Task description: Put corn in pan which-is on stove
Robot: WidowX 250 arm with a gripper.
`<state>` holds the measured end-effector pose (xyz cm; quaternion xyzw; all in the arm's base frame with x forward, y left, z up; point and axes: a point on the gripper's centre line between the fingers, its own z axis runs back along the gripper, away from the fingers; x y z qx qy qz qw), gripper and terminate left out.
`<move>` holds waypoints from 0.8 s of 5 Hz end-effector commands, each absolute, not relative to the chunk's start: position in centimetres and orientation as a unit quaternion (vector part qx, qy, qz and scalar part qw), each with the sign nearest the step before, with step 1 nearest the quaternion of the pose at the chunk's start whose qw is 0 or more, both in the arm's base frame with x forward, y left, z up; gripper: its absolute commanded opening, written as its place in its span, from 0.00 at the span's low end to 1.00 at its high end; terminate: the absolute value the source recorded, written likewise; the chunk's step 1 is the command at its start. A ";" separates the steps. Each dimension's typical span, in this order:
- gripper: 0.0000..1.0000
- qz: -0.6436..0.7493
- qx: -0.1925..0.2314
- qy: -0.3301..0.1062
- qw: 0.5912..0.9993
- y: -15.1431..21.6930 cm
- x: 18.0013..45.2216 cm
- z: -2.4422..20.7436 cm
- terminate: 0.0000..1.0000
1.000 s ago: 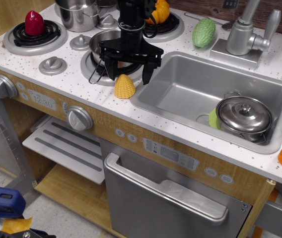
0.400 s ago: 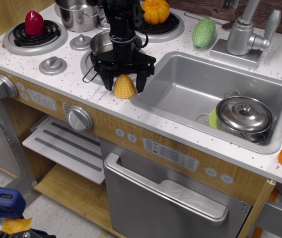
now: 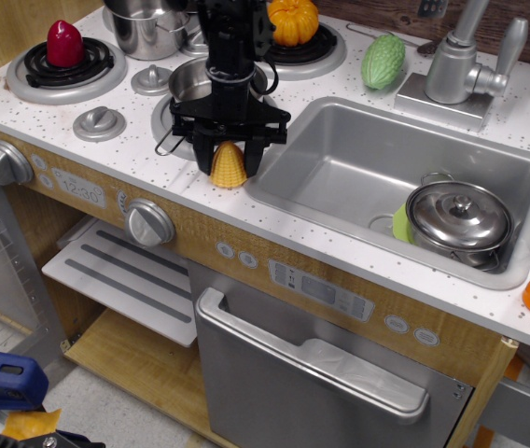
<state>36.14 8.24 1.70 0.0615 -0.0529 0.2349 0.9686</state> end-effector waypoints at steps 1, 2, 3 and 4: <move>0.00 0.200 0.109 -0.105 0.968 7.4 37.9 7.5 0.00; 0.00 0.194 0.123 -0.092 0.969 7.0 38.4 9.2 0.00; 0.00 0.162 0.135 -0.092 0.973 8.4 39.3 10.5 0.00; 0.00 0.130 0.137 -0.099 0.977 10.0 40.2 11.0 0.00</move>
